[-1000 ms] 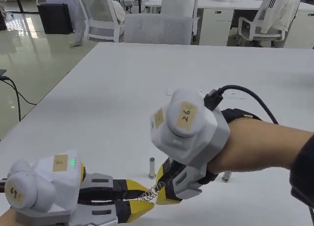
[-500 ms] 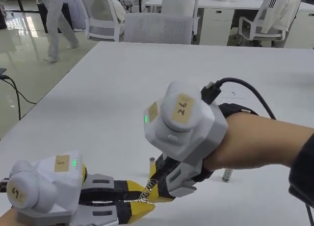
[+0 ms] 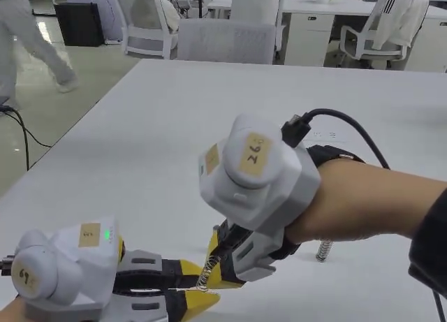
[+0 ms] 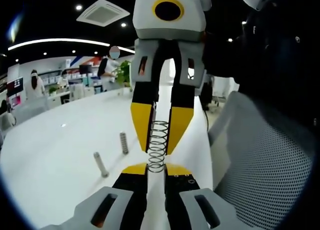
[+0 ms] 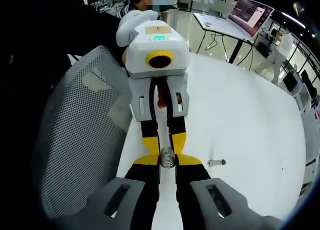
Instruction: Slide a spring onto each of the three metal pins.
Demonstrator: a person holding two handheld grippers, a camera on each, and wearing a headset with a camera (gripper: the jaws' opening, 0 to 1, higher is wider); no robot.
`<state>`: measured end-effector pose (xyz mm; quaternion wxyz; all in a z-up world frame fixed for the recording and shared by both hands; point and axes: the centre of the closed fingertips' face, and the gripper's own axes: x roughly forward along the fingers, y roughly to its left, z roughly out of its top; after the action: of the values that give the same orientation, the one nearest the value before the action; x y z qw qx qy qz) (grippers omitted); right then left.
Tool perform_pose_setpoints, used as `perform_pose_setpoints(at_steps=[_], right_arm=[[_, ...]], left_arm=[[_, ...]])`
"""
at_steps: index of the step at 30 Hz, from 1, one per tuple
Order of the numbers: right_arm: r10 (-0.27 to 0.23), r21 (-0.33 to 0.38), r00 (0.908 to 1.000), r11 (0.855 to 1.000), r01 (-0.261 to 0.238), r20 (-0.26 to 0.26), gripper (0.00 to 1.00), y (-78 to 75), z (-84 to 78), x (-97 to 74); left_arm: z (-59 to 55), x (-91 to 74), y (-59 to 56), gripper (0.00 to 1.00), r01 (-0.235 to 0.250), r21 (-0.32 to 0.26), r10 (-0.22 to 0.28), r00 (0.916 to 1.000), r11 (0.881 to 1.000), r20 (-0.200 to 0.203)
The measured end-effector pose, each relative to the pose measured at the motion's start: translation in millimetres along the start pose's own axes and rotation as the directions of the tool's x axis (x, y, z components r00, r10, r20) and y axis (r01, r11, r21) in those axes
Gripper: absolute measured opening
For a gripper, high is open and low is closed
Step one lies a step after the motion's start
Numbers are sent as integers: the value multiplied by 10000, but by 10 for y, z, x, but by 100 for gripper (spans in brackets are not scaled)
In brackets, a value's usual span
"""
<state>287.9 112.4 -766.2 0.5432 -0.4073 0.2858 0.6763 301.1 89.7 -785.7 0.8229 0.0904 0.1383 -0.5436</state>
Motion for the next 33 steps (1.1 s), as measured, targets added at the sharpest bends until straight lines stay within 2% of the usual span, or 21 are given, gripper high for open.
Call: perform_pose_setpoints(at_steps=[9,20,33], right_arm=[[-231,59,9996,9997,232,-148,8,-65,-57,-51],[-418,170,9984,9990,425,-380,8,-134,-152,-95],[-602,276,9964,9977,619,-589,8,-227,-236,-130]], left_arm=[[-18,-8,9,10,-59,-237,59,10000,9997,-1],[-43,-48,80,23,-369,-681,372,9993,9970,34],[-102,-110,164,40,-925,-1218,942,9955,9882,81]])
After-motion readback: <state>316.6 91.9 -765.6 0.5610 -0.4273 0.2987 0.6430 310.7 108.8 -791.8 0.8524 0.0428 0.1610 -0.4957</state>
